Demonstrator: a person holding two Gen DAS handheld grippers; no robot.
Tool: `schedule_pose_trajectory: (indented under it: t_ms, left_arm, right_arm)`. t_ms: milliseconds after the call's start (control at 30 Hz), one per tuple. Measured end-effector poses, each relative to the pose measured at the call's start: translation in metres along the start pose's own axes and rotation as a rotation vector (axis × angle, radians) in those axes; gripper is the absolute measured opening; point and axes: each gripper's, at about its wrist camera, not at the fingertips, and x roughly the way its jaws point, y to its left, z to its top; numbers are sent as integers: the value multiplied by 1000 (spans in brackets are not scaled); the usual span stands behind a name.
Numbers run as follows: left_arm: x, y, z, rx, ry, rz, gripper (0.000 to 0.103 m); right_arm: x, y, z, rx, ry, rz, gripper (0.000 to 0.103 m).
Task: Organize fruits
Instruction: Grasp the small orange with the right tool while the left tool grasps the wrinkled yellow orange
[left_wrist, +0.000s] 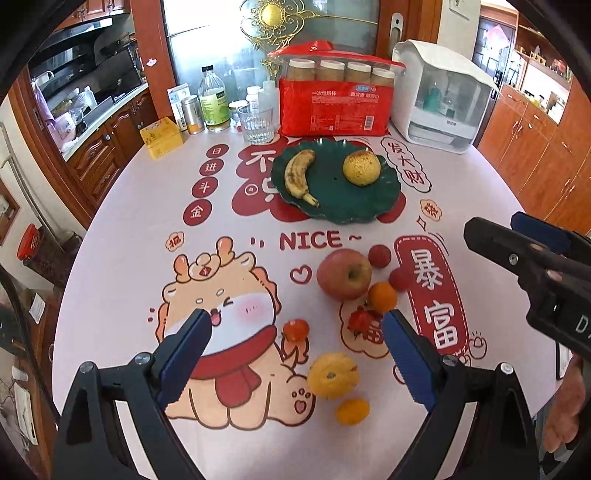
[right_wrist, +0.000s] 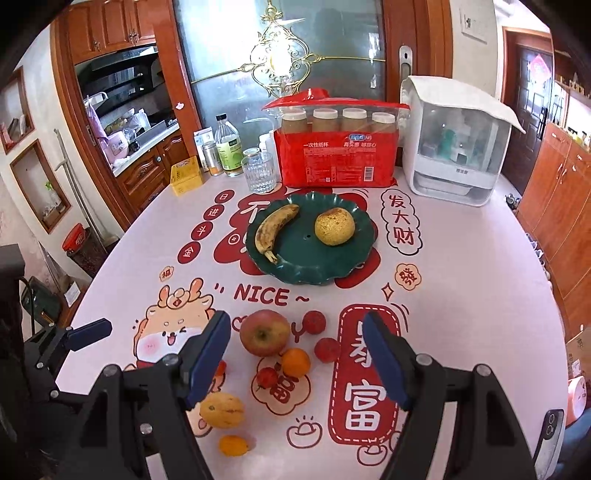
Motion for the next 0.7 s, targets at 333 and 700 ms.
schedule_pose_trajectory:
  t_ms: [333,700]
  left_arm:
    - [4,-2,-25,-1,41,-7,93]
    - [22,-2,-56,2,112,-2,93]
  right_arm:
    - [-1,2,-27,-33,34,-10,74]
    - [18,-3,-65,-44,127,4,74]
